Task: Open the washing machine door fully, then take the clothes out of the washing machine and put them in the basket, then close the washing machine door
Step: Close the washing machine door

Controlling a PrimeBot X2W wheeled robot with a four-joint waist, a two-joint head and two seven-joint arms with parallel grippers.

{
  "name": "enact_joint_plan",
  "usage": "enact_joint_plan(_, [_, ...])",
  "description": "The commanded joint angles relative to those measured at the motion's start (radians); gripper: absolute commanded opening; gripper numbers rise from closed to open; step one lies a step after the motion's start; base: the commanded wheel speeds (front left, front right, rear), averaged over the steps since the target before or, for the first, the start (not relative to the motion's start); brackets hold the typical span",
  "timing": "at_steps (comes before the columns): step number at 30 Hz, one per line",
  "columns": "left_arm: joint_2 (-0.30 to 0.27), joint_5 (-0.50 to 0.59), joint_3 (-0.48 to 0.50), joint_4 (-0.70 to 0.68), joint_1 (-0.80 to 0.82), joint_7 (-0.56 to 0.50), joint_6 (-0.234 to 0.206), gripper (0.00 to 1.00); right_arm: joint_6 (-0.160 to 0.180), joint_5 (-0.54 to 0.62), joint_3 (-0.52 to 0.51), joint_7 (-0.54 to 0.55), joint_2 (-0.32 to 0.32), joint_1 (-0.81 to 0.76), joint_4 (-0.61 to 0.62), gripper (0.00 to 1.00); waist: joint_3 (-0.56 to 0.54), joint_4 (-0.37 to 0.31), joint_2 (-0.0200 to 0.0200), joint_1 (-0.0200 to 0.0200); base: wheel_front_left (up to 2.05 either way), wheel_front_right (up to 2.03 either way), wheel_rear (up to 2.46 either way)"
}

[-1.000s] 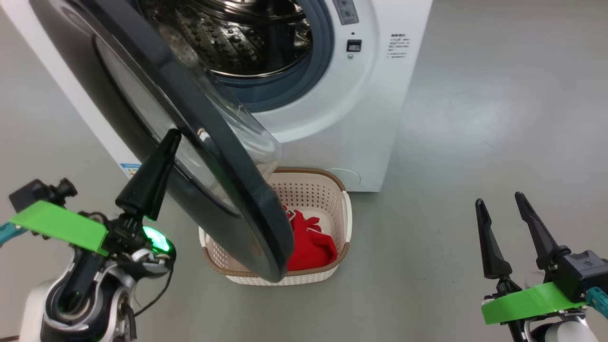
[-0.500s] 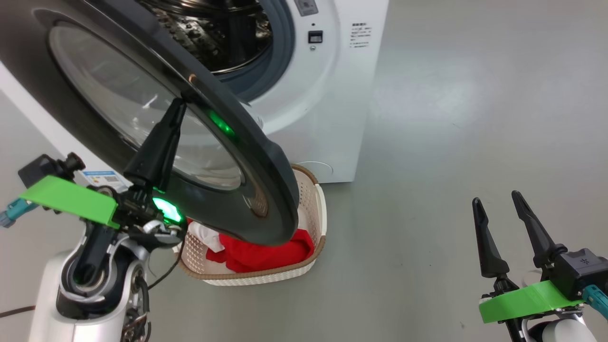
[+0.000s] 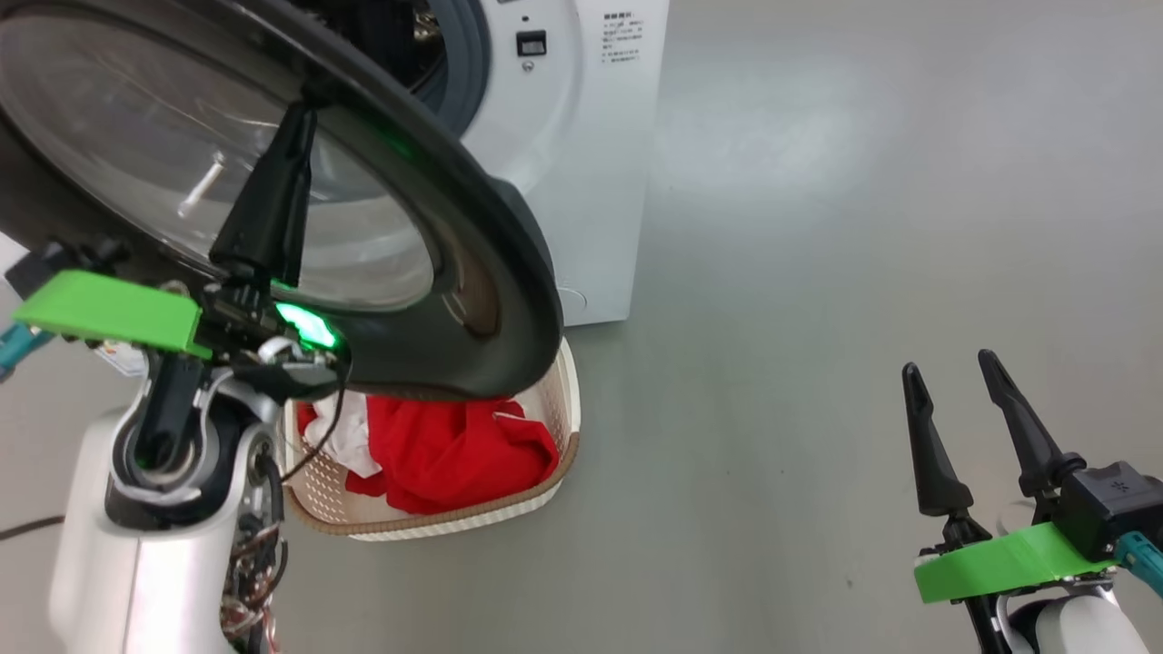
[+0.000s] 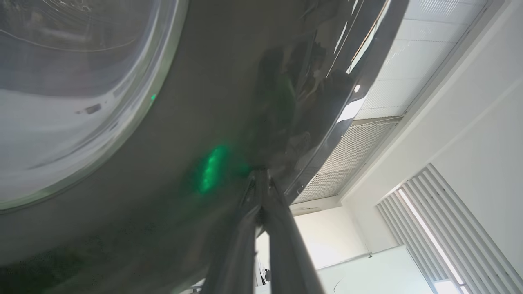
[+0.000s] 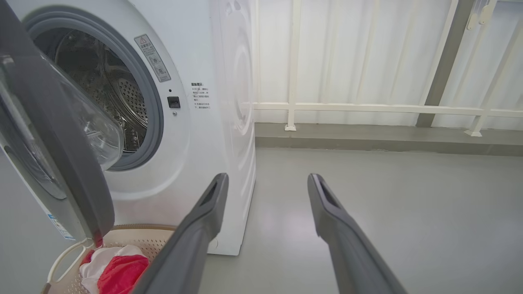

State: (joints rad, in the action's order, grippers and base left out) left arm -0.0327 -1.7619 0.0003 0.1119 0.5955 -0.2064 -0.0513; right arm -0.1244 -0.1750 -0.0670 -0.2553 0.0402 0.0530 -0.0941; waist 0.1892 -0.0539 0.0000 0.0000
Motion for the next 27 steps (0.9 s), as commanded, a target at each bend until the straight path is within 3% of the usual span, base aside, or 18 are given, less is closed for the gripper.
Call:
enact_joint_plan(1, [-0.018,0.0,0.022,-0.006,0.05,0.011,0.016,0.0,-0.006,0.0,0.024,-0.006,0.01,0.043,0.026,1.0,0.022,-0.015,0.0,0.0,0.0,0.0,0.0])
enact_joint_plan(27, [-0.031,0.017,0.042,0.224,0.305,0.044,0.118,0.0,-0.006,-0.006,0.026,-0.006,0.01,0.096,0.032,1.0,0.133,-0.086,0.0,0.0,0.0,0.0,0.0])
